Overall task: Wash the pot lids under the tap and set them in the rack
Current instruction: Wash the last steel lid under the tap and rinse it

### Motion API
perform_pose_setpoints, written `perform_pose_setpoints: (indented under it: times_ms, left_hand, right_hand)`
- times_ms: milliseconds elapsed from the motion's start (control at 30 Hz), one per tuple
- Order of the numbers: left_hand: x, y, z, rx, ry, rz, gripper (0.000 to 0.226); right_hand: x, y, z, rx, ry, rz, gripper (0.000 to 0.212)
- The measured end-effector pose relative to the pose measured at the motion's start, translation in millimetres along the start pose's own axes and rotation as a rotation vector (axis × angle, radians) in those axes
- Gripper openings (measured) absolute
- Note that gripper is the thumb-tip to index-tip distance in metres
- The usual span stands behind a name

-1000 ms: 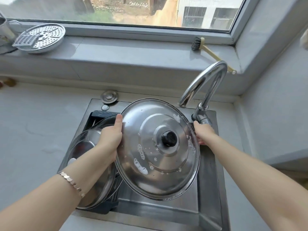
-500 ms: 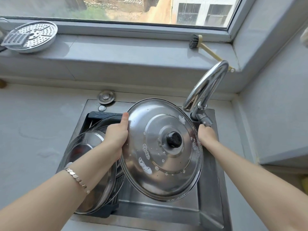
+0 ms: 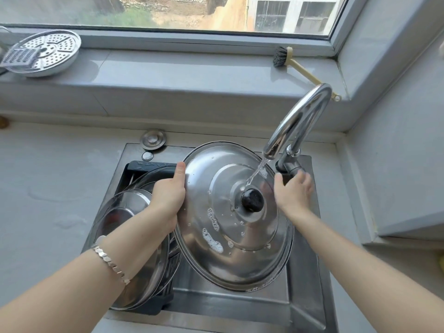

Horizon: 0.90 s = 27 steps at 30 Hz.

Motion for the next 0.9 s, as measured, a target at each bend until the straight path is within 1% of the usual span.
perform_pose_setpoints:
  times_ms: [33, 67, 100, 167, 200, 233, 267, 300, 333, 400, 433, 467, 567, 600, 633, 667, 733, 767, 800, 867, 900]
  left_hand:
    - [0, 0, -2, 0.005, -0.002, 0.019, 0.050]
    - [1, 1, -3, 0.015, -0.006, 0.051, 0.050]
    - [3, 1, -5, 0.031, -0.005, 0.083, 0.050]
    - [11, 1, -10, 0.072, 0.031, 0.100, 0.049]
    - [16, 2, -14, 0.081, 0.057, 0.085, 0.049]
    - [20, 3, -16, 0.083, 0.078, 0.063, 0.049]
    - [21, 4, -19, 0.073, 0.086, 0.037, 0.050]
    - [21, 6, -21, 0.056, 0.084, 0.007, 0.050]
    - [19, 8, -20, 0.041, 0.080, -0.019, 0.049]
    - [16, 7, -20, 0.055, 0.062, -0.015, 0.050]
    - [15, 4, -21, 0.078, 0.052, -0.005, 0.051]
    - [14, 2, -22, 0.095, 0.043, -0.007, 0.052]
    - [9, -1, -24, 0.095, 0.039, -0.058, 0.055]
    - [6, -2, -25, 0.106, 0.034, -0.049, 0.054]
    - [4, -2, -25, 0.120, 0.031, -0.032, 0.054]
    - [3, -2, -24, 0.128, 0.034, -0.013, 0.052]
    - [2, -3, -26, 0.133, 0.037, 0.008, 0.050]
    - [2, -3, -26, 0.132, 0.035, 0.015, 0.050]
    - [2, -3, -26, 0.123, 0.031, 0.024, 0.051]
    - [0, -2, -26, 0.109, 0.027, 0.024, 0.050]
    - [-1, -1, -27, 0.107, 0.029, 0.018, 0.049]
  right_hand:
    - [1, 27, -12, -0.170, -0.005, 0.019, 0.058]
    - [5, 54, -30, -0.325, 0.040, 0.010, 0.057]
    - [14, 79, -48, -0.462, 0.112, -0.043, 0.062]
    - [30, 123, -91, -0.731, 0.242, -0.155, 0.082]
    - [36, 139, -111, -0.845, 0.290, -0.168, 0.086]
    - [42, 150, -124, -0.929, 0.322, -0.183, 0.085]
    - [46, 155, -126, -0.968, 0.335, -0.193, 0.082]
    - [48, 157, -117, -0.941, 0.337, -0.189, 0.078]
    - [48, 154, -100, -0.842, 0.331, -0.177, 0.074]
    - [45, 140, -68, -0.559, 0.305, -0.100, 0.065]
    - [45, 137, -69, -0.493, 0.298, -0.083, 0.063]
    - [47, 139, -83, -0.521, 0.281, -0.093, 0.065]
    - [52, 161, -158, -0.878, 0.264, -0.047, 0.075]
    - [52, 160, -163, -0.926, 0.273, -0.057, 0.077]
    - [50, 159, -153, -0.906, 0.267, -0.067, 0.079]
    - [49, 155, -133, -0.830, 0.252, -0.087, 0.080]
    - [42, 144, -103, -0.619, 0.242, -0.091, 0.073]
    - [42, 143, -103, -0.579, 0.246, -0.088, 0.069]
    - [43, 147, -116, -0.616, 0.255, -0.088, 0.068]
    - [50, 158, -156, -0.816, 0.292, -0.112, 0.074]
    - [52, 158, -164, -0.878, 0.305, -0.123, 0.077]
Point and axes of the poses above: each hand's wrist, its own z-axis towards the middle knuckle, its own x-axis out of the palm, y = z × x, the point moved 10 cm from there along z, towards the middle knuckle, and after that the axes turned 4 degrees about -x, right-handed, at the moved point
